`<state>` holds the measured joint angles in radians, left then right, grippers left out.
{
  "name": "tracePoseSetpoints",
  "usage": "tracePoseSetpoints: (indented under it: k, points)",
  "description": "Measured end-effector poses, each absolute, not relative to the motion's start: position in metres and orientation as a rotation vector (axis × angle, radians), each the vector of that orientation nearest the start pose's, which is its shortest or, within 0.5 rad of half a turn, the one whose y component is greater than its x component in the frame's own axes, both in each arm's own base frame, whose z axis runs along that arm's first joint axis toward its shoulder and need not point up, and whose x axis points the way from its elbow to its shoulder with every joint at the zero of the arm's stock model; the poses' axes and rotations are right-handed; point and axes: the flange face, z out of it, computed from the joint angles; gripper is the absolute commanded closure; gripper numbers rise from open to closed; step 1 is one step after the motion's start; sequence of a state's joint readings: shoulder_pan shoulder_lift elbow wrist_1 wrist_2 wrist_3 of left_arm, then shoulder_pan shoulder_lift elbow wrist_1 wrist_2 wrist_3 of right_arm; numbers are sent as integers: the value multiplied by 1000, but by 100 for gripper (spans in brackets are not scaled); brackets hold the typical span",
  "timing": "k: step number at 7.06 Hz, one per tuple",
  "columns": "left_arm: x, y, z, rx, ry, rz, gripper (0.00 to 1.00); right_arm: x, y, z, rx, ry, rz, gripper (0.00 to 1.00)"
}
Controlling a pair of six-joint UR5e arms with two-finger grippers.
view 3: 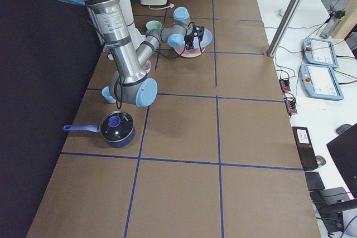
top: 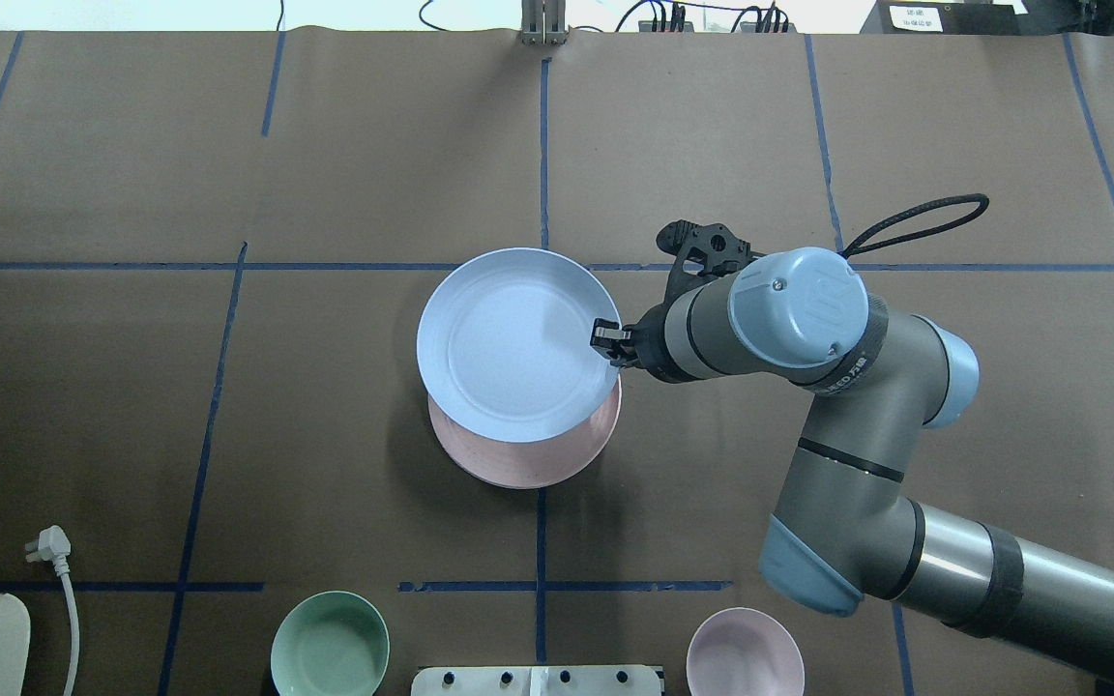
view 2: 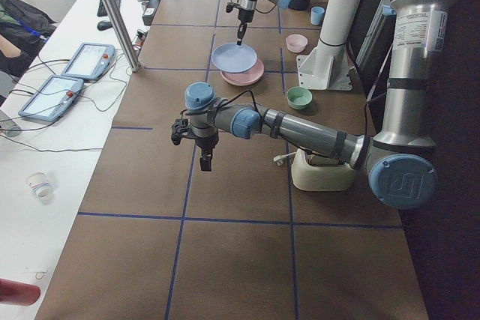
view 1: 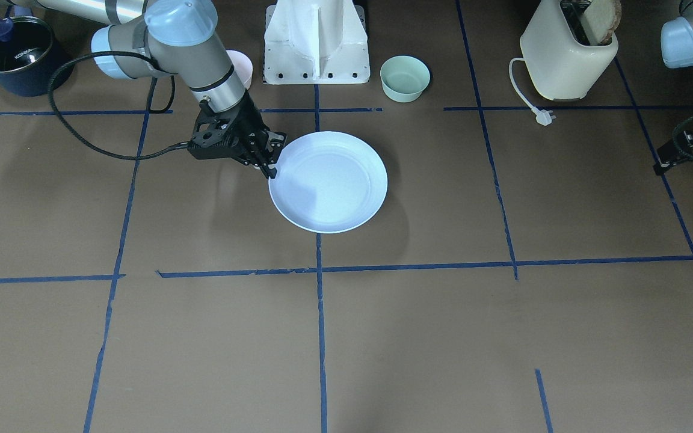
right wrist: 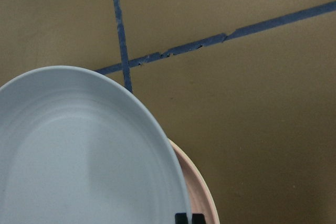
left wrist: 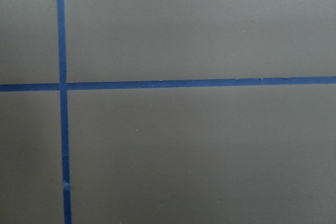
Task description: Stack three plates with pink and blue
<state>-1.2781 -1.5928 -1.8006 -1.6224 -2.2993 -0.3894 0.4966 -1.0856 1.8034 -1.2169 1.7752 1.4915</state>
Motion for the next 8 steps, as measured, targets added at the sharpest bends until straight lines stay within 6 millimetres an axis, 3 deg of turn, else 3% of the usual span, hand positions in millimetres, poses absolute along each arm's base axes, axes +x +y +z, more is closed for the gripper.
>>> tracePoseSetpoints:
  k: [1, 3, 4, 6, 8]
  points:
    - [80, -504, 534, 31, 776, 23, 0, -502, -392, 240, 126, -1077, 259, 0]
    - [76, -504, 539, 28, 773, 18, 0, -497, -387, 236, 125, -1080, 250, 0]
    - [72, -505, 544, 28, 770, 20, 0, -485, -386, 230, 119, -1058, 245, 0]
    - [53, -506, 558, 23, 802, 33, 0, -434, -398, 215, 118, -935, 160, 0]
    - [16, -506, 584, 33, 844, 54, 0, -367, -433, 231, 121, -844, 10, 0]
